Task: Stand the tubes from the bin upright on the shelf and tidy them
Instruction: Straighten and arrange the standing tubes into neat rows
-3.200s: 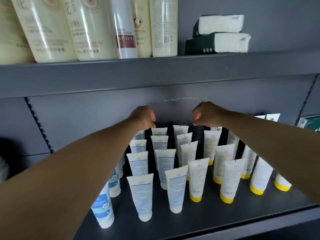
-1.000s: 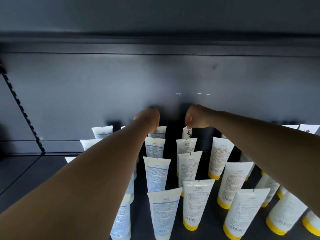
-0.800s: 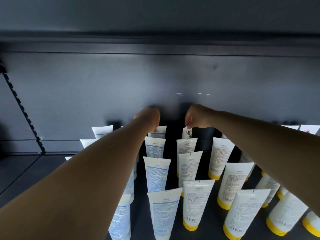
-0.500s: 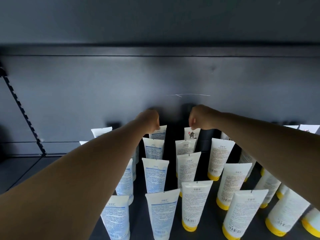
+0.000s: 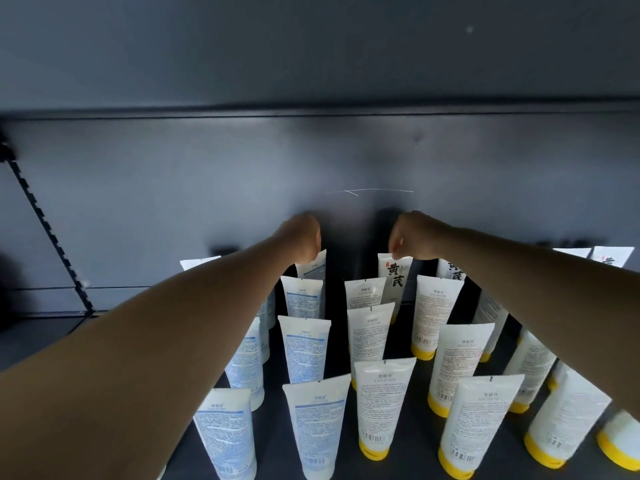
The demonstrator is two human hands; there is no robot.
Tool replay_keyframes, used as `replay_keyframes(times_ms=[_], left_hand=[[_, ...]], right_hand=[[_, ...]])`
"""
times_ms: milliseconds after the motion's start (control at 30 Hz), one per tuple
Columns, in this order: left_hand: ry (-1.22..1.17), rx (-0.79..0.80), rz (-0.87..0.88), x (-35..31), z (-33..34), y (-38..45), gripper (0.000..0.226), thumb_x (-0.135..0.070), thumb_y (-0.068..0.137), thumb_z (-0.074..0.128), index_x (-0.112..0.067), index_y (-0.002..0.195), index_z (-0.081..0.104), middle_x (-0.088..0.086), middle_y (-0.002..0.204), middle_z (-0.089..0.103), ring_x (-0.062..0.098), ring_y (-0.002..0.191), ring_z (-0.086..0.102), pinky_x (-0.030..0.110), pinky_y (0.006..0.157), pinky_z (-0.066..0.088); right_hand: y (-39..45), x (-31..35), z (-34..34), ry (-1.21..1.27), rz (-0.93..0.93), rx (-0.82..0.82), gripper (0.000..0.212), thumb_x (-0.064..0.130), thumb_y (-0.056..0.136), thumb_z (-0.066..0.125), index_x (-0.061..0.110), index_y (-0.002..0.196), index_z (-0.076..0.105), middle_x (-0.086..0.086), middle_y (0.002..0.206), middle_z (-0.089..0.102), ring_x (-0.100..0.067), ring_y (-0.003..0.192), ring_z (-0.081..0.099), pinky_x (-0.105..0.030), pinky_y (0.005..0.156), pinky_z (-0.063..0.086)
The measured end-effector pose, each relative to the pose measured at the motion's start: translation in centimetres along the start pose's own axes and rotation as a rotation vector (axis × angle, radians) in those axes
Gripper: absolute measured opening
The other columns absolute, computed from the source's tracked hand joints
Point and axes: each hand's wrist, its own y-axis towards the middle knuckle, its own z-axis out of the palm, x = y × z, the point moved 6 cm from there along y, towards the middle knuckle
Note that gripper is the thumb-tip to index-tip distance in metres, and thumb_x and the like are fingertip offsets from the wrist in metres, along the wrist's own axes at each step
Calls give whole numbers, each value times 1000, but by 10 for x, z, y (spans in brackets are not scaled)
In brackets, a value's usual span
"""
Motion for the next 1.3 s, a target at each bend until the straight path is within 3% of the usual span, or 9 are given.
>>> replay_keyframes(times_ms=[133, 433, 533, 633, 733, 933, 1300], left_hand=[[-24, -34, 101, -11, -2, -4, 31, 4, 86, 55, -6, 112, 68, 11, 118, 64, 27, 108, 59, 23, 87, 44], [128, 139, 258, -13, -2, -10, 44, 10, 91, 36, -8, 118, 65, 8, 121, 64, 23, 106, 60, 17, 81, 38], [198, 119, 306, -14, 0, -11, 41, 7, 93, 41, -12, 120, 64, 4, 128, 60, 21, 112, 58, 19, 90, 39], [210, 85, 323, -15, -2, -8, 33, 2, 91, 49, -12, 114, 68, 5, 122, 64, 21, 108, 60, 15, 86, 37], [215, 99, 342, -18, -2, -4, 25, -8, 87, 63, -8, 110, 70, 7, 116, 67, 22, 106, 61, 20, 89, 39], [116, 91, 269, -21, -2, 2, 25, -12, 84, 68, -5, 108, 70, 8, 109, 70, 21, 99, 64, 18, 80, 38], [72, 8, 187, -30, 6, 14, 25, -11, 84, 68, -4, 108, 70, 8, 112, 69, 23, 104, 63, 28, 92, 45]], right_hand=[[4, 0, 3, -4, -7, 11, 18, 13, 84, 66, 1, 96, 74, -13, 101, 72, -25, 96, 66, -32, 91, 49], [5, 0, 2, 13, 1, 32, 18, 13, 82, 69, 4, 98, 73, -10, 99, 72, -23, 93, 66, -29, 88, 49], [4, -1, 2, 17, 5, 35, 20, 13, 83, 69, 4, 100, 73, -10, 101, 72, -23, 95, 66, -30, 90, 49], [4, 0, 2, 13, 7, 41, 21, 13, 84, 68, 1, 100, 73, -12, 101, 72, -25, 95, 66, -35, 92, 50], [4, 0, 2, 3, 0, 48, 21, 13, 84, 68, 0, 100, 72, -12, 102, 72, -26, 96, 66, -36, 93, 50], [5, 0, 2, -13, 0, 49, 22, 14, 85, 67, 0, 101, 72, -14, 102, 71, -26, 96, 66, -36, 92, 50], [6, -3, 4, 12, 26, 41, 26, 16, 85, 67, 2, 107, 70, -12, 107, 70, -25, 99, 64, -33, 93, 49]])
